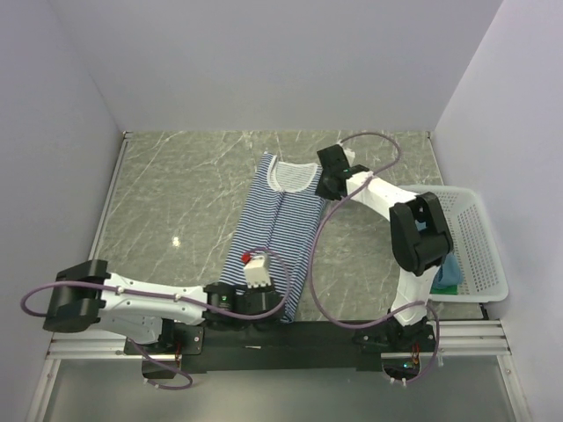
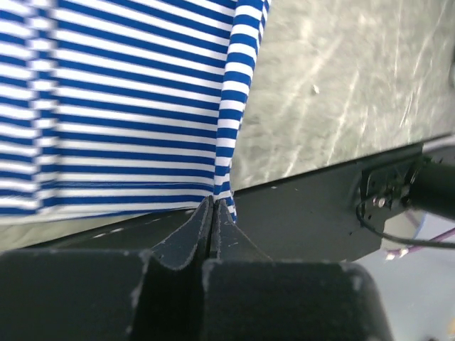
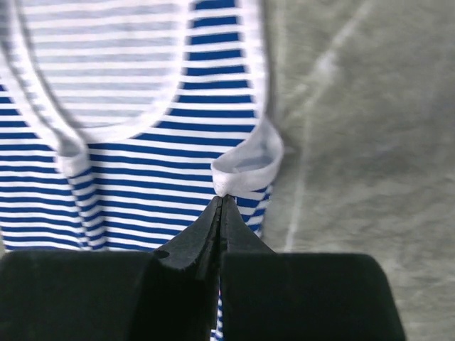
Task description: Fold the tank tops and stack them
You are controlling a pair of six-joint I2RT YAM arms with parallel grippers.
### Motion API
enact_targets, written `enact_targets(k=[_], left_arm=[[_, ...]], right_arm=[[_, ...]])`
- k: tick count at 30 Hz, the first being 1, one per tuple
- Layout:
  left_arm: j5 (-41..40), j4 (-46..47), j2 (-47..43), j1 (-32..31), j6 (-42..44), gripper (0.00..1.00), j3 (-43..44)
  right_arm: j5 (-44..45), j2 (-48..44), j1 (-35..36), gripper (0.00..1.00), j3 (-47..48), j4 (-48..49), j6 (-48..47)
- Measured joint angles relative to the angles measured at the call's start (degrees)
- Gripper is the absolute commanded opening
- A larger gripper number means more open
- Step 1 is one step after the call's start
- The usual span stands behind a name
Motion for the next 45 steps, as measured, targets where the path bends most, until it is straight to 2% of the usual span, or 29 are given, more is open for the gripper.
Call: enact_targets(k=[7, 16, 22, 42, 45], left_arm=[[-2.03, -5.73, -7.28, 0.46, -6.91, 0.01, -5.51], [-2.82, -12.33, -9.75, 1.18, -13.20, 0.01, -7.98], [-2.84, -14.29, -12.15, 1.44, -14.95, 0.01, -9.53], [-2.86, -15.08, -12.00, 1.60, -17.49, 0.01, -10.86], [-2.86, -15.43, -12.00, 1.60, -17.70, 0.01, -10.88]], right_arm=[[2.16, 7.82, 4.92, 0.00, 11.93, -4.79, 0.17], [4.09, 17.62, 9.81, 0.00, 25.03, -10.40, 0.33], [5.09, 18.05, 10.58, 0.00, 25.97, -11.02, 0.57], [2.23, 18.12, 10.84, 0.00, 25.97, -8.15, 1.20], [1.77, 18.51, 10.91, 0.09, 26.14, -7.54, 1.18]])
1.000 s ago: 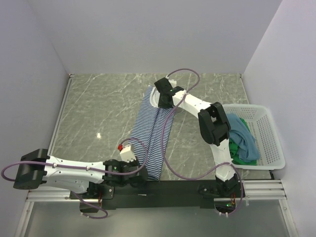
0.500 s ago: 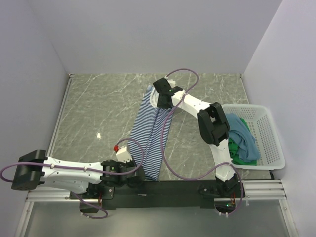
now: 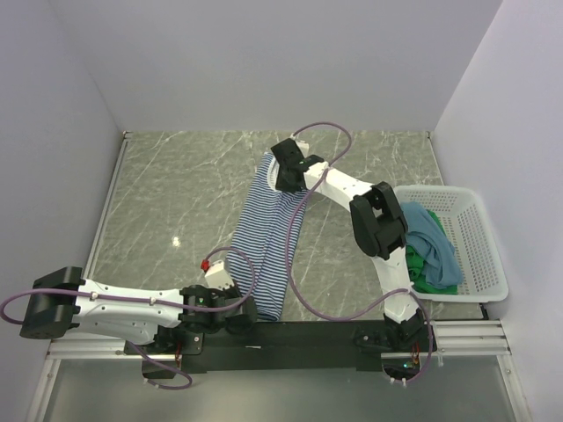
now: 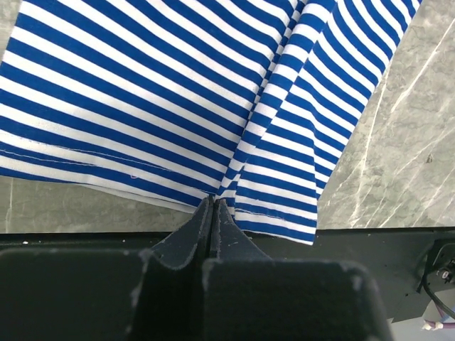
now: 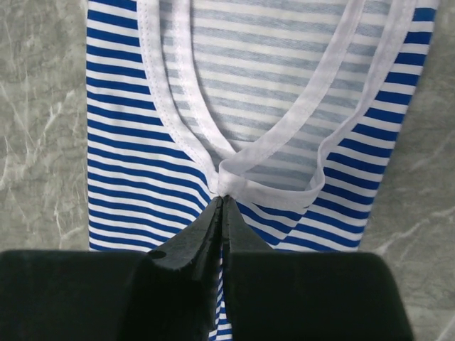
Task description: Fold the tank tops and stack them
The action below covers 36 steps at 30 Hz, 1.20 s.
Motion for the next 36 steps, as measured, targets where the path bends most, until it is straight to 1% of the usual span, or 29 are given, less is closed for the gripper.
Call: enact_targets(k=[1, 3, 4, 6, 7, 8, 9, 10, 12, 13, 15, 16, 19, 21, 26, 27, 28, 30, 31, 34, 36], left_arm=[[-0.02, -0.09, 0.00, 0.00, 0.00, 0.01, 0.00], [-0.02, -0.31, 0.00, 0.00, 0.00, 0.01, -0.04], [-0.02, -0.42, 0.00, 0.00, 0.00, 0.01, -0.04], [-0.02, -0.48, 0.02, 0.00, 0.00, 0.01, -0.04], [-0.02, -0.50, 0.02, 0.00, 0.00, 0.01, -0.04], [0.00, -0.55, 0.02, 0.00, 0.00, 0.02, -0.04], [0.00, -0.61, 0.09, 0.00, 0.00, 0.05, -0.04], [0.00, -0.68, 0.20, 0.00, 0.02, 0.13, -0.04], [0.02, -1.01, 0.35, 0.00, -0.09, 0.19, -0.04], [0.02, -1.29, 0.33, 0.00, -0.11, 0.27, -0.04], [0.00, -1.99, 0.33, 0.00, -0.09, 0.33, -0.04], [-0.11, -2.43, 0.28, 0.00, -0.24, 0.38, -0.02], [-0.46, -3.76, -0.13, 0.00, -0.24, 0.41, 0.17], [-0.87, -5.11, -0.96, 0.00, -0.22, 0.41, 0.74], [-2.67, -8.11, -3.30, 0.02, -0.11, 0.34, 3.15], [-3.08, -8.50, -3.67, 0.13, 0.20, 0.32, 3.58], [-3.37, -8.74, -3.93, 0.37, 0.68, 0.26, 4.02], [-3.69, -9.20, -4.09, 1.16, 1.75, 0.20, 4.87], [-3.93, -9.33, -4.07, 1.75, 2.67, 0.15, 5.33], [-4.28, -8.66, -3.87, 3.45, 6.34, 0.10, 6.08], [-4.33, -6.73, -3.74, 4.44, 10.14, 0.09, 6.32]], right_arm=[[-0.28, 0.28, 0.04, 0.11, 0.07, 0.37, -0.11], [-0.81, 0.81, 0.13, 0.12, 0.09, 1.09, -0.26], [-0.98, 1.05, 0.17, 0.15, 0.09, 1.57, -0.35], [-1.25, 1.29, 0.26, 0.18, 0.07, 2.51, -0.52], [-1.29, 1.29, 0.26, 0.21, 0.04, 2.93, -0.61], [-1.27, 1.29, 0.28, 0.23, 0.04, 3.48, -0.61], [-1.27, 1.29, 0.26, 0.25, 0.04, 4.09, -0.72], [-1.27, 1.29, 0.28, 0.30, 0.04, 4.46, -0.79], [-1.27, 1.29, 0.28, 0.34, 0.04, 5.14, -0.87], [-1.27, 1.29, 0.28, 0.37, 0.04, 5.42, -0.98], [-1.29, 1.29, 0.28, 0.38, -0.15, 6.32, -1.09], [-1.29, 1.27, 0.28, 0.38, -0.31, 6.62, -1.14], [-1.22, 0.83, 0.26, 0.38, -1.57, 7.85, -1.20], [-1.16, -0.57, 0.26, 0.38, -3.74, 8.37, -1.16], [-1.05, -6.27, 0.26, 0.37, -9.97, 9.97, -0.79], [-1.14, -7.63, 0.26, 0.36, -11.21, 10.27, -0.72], [-1.27, -8.81, 0.26, 0.36, -12.17, 10.58, -0.59], [-1.75, -10.73, 0.26, 0.36, -13.81, 11.91, -0.46], [-2.34, -11.74, 0.26, 0.34, -14.84, 12.61, -0.33], [-4.83, -13.33, 0.26, 0.32, -17.73, 14.99, 0.52], [-6.21, -13.27, 0.26, 0.31, -19.08, 15.91, 1.03]])
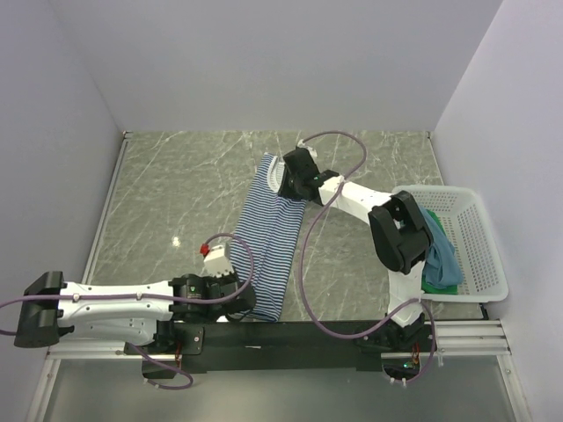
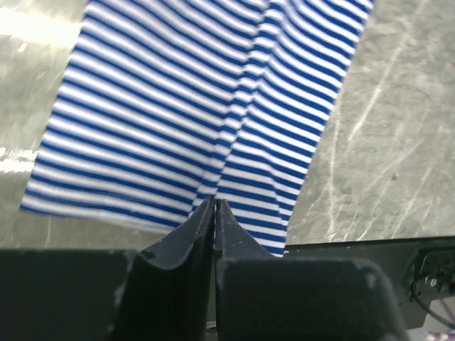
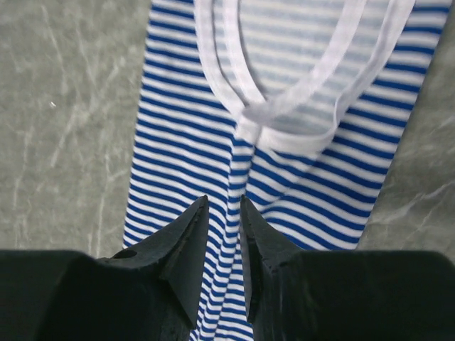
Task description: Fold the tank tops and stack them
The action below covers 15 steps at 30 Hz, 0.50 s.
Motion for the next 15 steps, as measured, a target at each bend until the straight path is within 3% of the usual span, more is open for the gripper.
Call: enact_targets(k=[7, 15], left_arm=[[3.30, 10.43, 3.43, 4.90, 13.25, 0.01, 0.42], [9.97, 18.75, 14.60, 11.85, 21.75, 0.01, 0.59]], right_arm=[[-3.26, 4.63, -0.20, 0.27, -0.44, -1.22, 1.40], [-5.11, 13.99, -2.49, 0.22, 10.91, -6.60, 1.95]])
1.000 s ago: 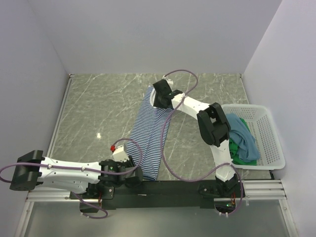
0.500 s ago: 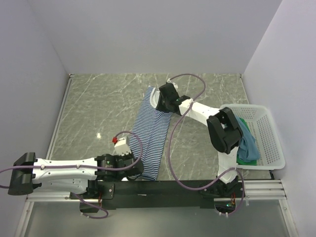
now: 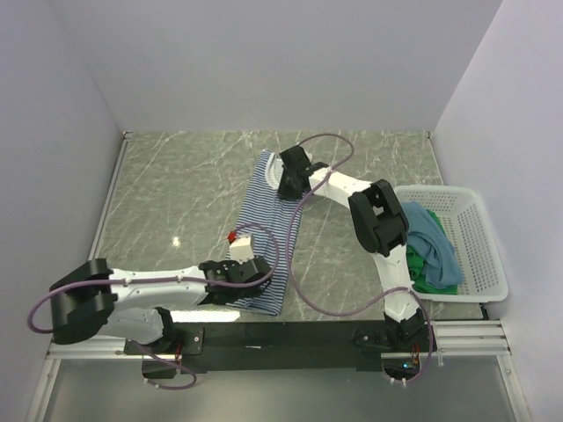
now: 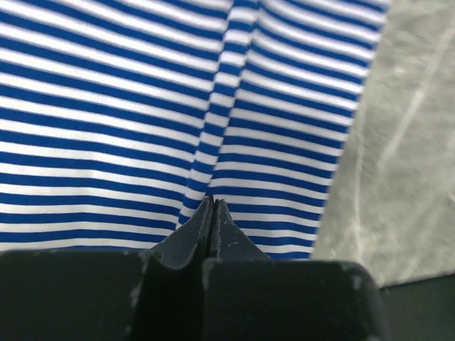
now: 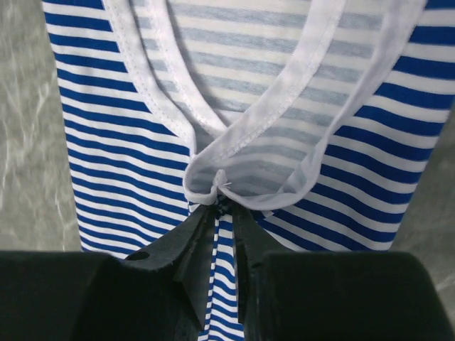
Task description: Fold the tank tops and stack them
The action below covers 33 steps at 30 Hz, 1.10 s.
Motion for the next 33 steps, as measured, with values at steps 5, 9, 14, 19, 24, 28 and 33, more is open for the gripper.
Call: enact_targets(k=[5, 9, 14, 19, 24, 28, 33], left_arm=[[4.07, 5.11, 6.75, 5.51, 3.78, 0.01, 0.63], [6.78, 8.66, 13.05, 8.96, 6.84, 0.01, 5.49], [10.64, 12.52, 22.64, 12.28, 9.57, 0.01, 14.08], [13.99, 15.43, 29.68, 13.97, 10.10, 0.01, 21.14], [15.26, 15.76, 30.86, 14.03, 10.08, 0.01, 22.69], [15.37, 15.50, 28.55, 14.03, 10.16, 0.03, 21.44], [15.37, 15.82, 21.03, 14.03, 10.43, 0.05, 18.10]], right_arm=[[-0.50, 5.01, -1.97, 0.21, 8.96, -4.52, -0.42], [-1.44, 9.35, -3.91, 0.24, 16.98, -8.76, -1.55], [-4.28, 15.41, -7.52, 0.36, 28.00, -12.22, -3.96], [-7.43, 15.87, -11.21, 0.48, 29.22, -11.34, -6.84], [-7.39, 9.53, -12.46, 0.49, 22.34, -9.88, -8.50], [-7.26, -2.67, -11.85, 0.49, 11.30, -7.65, -8.17], [-5.77, -22.75, -10.23, 0.46, -6.97, -1.95, -6.54]])
